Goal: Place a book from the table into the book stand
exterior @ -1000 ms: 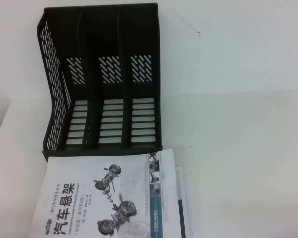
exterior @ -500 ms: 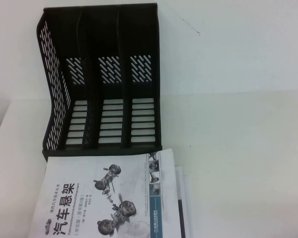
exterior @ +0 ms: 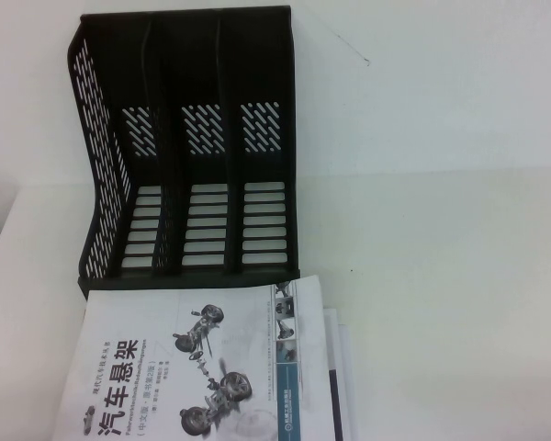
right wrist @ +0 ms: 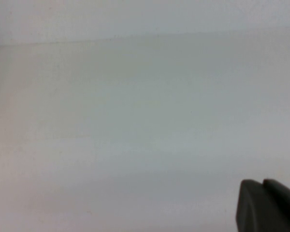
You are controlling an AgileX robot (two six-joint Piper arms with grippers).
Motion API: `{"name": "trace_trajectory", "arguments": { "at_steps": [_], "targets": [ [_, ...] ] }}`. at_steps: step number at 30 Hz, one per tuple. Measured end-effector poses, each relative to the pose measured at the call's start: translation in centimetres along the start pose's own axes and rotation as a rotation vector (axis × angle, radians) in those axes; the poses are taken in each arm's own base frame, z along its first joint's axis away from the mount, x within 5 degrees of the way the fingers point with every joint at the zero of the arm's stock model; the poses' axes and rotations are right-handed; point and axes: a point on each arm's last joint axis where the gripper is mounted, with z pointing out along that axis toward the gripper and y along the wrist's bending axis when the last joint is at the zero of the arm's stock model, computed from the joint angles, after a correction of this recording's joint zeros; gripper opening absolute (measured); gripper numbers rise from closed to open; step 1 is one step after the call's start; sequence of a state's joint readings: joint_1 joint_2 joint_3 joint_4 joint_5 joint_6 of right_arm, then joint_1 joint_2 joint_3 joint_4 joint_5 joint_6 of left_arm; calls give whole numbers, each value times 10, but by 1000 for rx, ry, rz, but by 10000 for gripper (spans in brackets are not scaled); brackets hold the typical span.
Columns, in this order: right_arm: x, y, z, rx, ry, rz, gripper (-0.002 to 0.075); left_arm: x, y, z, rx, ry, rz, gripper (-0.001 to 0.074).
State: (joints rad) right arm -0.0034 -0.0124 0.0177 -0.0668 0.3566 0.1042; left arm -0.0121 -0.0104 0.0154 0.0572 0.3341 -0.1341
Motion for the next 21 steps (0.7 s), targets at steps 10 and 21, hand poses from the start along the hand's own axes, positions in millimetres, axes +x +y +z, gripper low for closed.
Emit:
{"name": "trace_trajectory", "arguments": {
  "at_steps": [10,21],
  "targets": [
    [0,0,0,0,0,0,-3,-2,0,0,0,-26,10,-2],
    [-5,1,1,-9,-85,0,-3,-20,-3,-2,30,-242,14,-2]
  ]
}}
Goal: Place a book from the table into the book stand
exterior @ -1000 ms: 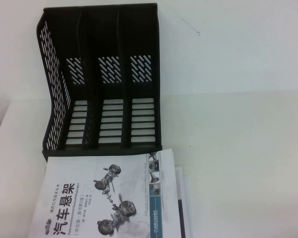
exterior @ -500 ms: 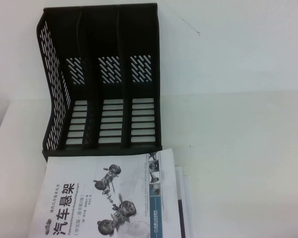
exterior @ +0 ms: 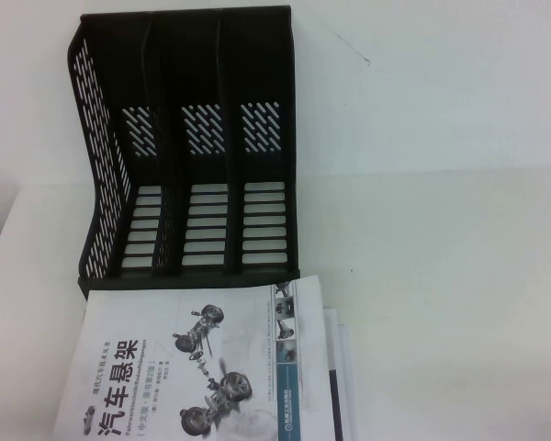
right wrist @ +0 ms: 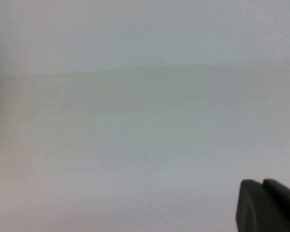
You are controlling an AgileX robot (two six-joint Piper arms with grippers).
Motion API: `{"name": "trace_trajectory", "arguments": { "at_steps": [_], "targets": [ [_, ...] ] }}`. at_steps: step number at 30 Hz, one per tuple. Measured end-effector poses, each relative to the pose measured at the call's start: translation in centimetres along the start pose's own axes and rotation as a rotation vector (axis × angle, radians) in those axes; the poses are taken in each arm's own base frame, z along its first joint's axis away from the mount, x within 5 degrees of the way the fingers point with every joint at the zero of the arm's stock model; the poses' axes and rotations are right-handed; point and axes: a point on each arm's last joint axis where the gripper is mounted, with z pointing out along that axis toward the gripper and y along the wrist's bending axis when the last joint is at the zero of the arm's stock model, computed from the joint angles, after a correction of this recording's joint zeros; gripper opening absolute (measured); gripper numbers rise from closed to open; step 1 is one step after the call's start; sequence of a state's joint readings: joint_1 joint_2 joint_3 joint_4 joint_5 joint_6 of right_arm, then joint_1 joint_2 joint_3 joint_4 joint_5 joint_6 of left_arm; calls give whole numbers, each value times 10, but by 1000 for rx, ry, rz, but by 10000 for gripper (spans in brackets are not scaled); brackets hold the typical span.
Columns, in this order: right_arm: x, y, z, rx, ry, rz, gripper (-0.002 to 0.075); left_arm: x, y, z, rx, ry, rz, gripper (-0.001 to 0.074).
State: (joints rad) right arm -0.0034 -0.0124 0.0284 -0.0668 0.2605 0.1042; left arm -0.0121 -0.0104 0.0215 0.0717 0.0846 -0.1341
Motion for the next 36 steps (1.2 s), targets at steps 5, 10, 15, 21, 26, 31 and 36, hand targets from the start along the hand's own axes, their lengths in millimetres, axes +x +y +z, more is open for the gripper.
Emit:
{"name": "trace_trajectory", "arguments": {
  "at_steps": [5,10,15,21,26,31,36],
  "targets": [
    [-18,2,-2,-20,-196,0,-3,-24,-3,-3,35,-261,6,-2],
    [-36,4,-7,-42,-404,0,-3,-48,-7,-14,73,-550,12,-2],
    [-46,5,-12,-56,-527,9,-3,-61,-9,-24,97,-732,18,-2],
    [-54,4,-17,-68,-628,71,-3,-64,-9,-27,84,-782,59,-2],
    [-59,3,-22,-84,-705,123,-3,-64,-8,-27,57,-789,95,-2],
    [-64,2,-26,-104,-767,185,-3,-61,-4,-23,44,-722,-11,-2],
    [-61,0,-23,-100,-725,249,-3,-79,-2,-22,47,-527,-151,-2]
  ]
}}
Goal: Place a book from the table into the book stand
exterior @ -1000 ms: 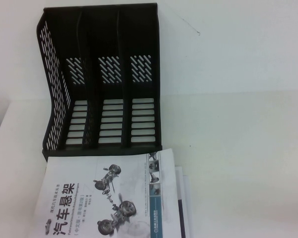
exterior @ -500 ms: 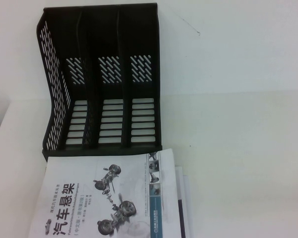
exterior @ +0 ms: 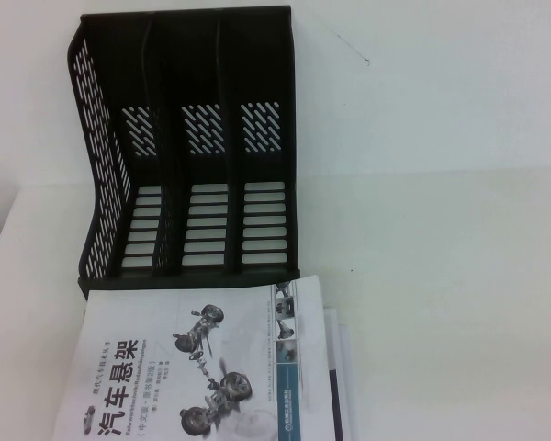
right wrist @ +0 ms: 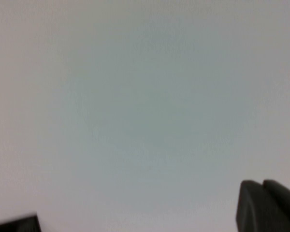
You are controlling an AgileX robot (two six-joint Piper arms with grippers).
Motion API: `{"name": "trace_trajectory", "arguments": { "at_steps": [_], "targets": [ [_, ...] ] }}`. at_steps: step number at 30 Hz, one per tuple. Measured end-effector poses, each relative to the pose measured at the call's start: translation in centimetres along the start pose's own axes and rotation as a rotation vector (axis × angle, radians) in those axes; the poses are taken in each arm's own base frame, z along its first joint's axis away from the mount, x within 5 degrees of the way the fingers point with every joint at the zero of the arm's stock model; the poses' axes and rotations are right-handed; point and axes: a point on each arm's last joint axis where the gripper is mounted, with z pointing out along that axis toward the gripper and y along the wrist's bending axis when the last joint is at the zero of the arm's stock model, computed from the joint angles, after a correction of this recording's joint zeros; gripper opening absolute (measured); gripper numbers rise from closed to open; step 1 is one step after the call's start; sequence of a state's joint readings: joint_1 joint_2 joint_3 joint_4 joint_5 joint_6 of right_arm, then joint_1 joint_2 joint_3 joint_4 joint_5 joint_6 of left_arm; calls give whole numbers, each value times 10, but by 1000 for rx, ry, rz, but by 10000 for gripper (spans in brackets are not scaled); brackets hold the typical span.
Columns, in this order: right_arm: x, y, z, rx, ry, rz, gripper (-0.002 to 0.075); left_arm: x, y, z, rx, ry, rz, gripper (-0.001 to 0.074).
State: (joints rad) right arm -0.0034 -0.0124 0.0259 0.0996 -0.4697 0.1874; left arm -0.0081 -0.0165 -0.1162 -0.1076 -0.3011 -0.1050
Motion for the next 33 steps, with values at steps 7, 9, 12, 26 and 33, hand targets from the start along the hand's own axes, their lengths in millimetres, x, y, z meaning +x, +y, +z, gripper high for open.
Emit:
{"name": "trace_trajectory", "arguments": {
  "at_steps": [7,9,12,26,33],
  "targets": [
    [-17,11,3,51,432,-78,0,-27,-9,16,-4,236,53,-2],
    [-30,15,4,58,479,-99,0,-26,-10,22,-11,275,31,-2],
    [-45,20,11,72,547,-108,0,-20,-9,30,-33,308,-96,-2],
    [-40,43,85,4,1208,-18,1,-21,-16,87,-40,845,38,-2],
    [0,58,139,-177,1349,196,1,-2,-14,112,-56,1029,39,-2]
  ]
}}
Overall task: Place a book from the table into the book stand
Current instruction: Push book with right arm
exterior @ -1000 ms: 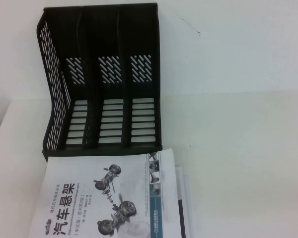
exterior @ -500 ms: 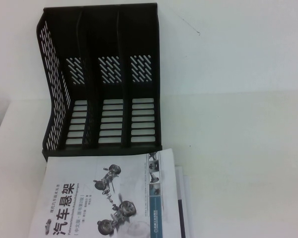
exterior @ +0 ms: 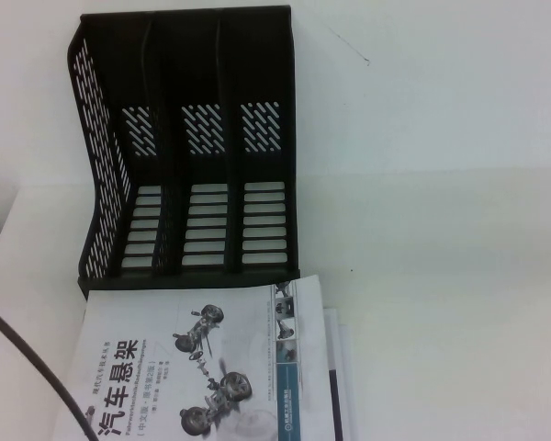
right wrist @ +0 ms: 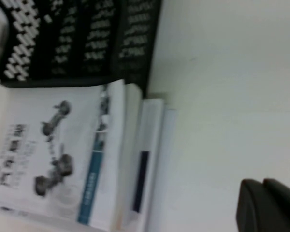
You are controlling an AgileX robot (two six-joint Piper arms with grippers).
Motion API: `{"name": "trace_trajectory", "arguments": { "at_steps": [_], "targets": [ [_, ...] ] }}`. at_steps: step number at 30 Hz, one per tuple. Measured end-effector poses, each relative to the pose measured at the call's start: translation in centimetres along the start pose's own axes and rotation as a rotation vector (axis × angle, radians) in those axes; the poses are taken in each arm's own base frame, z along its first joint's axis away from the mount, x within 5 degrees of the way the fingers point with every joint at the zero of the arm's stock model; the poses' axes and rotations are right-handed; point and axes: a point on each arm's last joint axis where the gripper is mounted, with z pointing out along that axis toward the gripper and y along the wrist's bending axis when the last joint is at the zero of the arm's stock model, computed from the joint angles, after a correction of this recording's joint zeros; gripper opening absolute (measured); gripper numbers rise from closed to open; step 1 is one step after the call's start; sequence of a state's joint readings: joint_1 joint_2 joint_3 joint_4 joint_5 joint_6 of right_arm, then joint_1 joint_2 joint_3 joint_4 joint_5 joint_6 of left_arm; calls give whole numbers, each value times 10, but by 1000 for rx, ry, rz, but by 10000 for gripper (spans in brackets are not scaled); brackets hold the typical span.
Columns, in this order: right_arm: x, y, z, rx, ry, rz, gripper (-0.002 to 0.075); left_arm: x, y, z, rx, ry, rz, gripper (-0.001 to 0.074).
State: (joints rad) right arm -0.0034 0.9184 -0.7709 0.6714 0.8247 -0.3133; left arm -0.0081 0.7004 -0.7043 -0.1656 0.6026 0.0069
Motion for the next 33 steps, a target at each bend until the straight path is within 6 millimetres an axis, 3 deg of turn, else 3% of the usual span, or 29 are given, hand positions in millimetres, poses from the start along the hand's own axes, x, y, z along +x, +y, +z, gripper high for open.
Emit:
{"name": "trace_trajectory", "arguments": {
  "at_steps": [4,8,13,21,28,33],
  "targets": [
    [-11,-12,39,-86,89,59,1,3,1,10,-5,78,-9,-2],
    [-10,-15,75,-135,188,43,1,13,4,19,-30,218,-4,-2],
    [6,6,124,-153,288,-30,1,20,10,21,-84,320,37,-2],
    [34,36,189,-152,415,-98,1,21,9,21,-85,328,-34,-2],
    [34,55,219,-178,448,-127,1,41,5,35,-35,330,-182,-2],
    [35,54,230,-169,462,-120,1,49,5,47,-25,373,-241,-2]
  ]
}}
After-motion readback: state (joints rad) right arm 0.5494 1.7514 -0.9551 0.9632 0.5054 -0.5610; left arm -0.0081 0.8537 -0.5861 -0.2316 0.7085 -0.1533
